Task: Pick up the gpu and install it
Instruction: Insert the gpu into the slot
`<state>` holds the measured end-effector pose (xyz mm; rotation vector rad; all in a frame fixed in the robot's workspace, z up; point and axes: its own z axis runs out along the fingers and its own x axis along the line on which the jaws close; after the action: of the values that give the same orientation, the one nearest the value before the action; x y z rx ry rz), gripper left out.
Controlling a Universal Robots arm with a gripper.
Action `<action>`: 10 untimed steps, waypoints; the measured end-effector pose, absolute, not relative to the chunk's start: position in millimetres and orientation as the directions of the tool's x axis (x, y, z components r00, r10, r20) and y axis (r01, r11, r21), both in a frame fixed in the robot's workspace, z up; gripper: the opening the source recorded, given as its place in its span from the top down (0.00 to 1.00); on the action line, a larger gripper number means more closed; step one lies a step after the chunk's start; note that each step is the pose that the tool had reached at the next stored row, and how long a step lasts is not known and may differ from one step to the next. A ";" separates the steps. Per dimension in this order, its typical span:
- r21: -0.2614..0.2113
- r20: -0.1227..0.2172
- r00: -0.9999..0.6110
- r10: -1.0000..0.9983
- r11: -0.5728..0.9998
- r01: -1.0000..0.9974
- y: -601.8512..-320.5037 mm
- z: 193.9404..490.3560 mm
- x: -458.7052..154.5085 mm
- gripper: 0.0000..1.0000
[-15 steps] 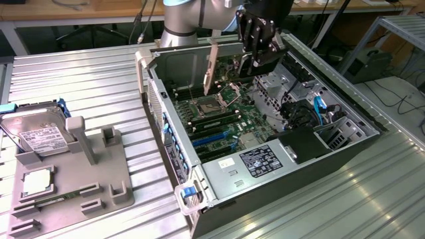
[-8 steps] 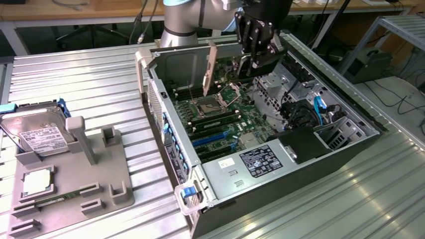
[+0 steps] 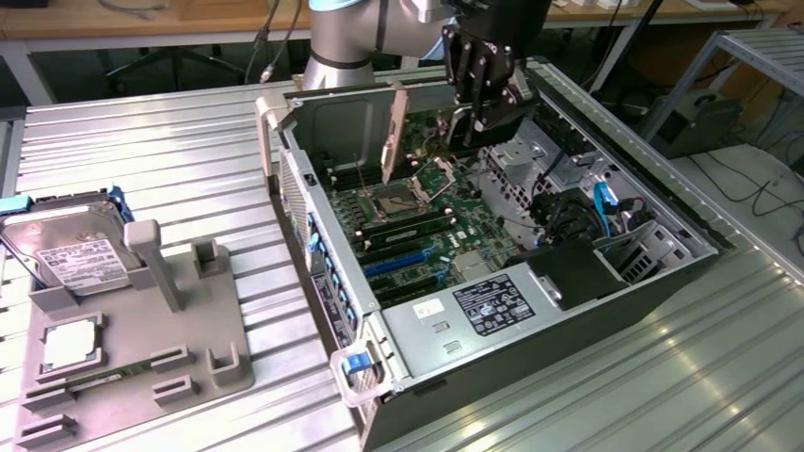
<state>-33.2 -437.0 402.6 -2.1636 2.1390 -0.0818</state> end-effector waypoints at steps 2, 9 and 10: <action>-0.107 -0.031 0.013 -0.999 -0.010 -0.994 -436.8 401.6 -33.4 0.72; -0.107 -0.033 0.013 -0.999 -0.009 -0.994 -436.7 398.3 -36.3 0.72; -0.107 -0.034 0.013 -0.999 -0.009 -0.994 -436.7 398.0 -36.9 0.72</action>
<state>-36.9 -436.7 398.0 -2.1619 2.1376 -0.0787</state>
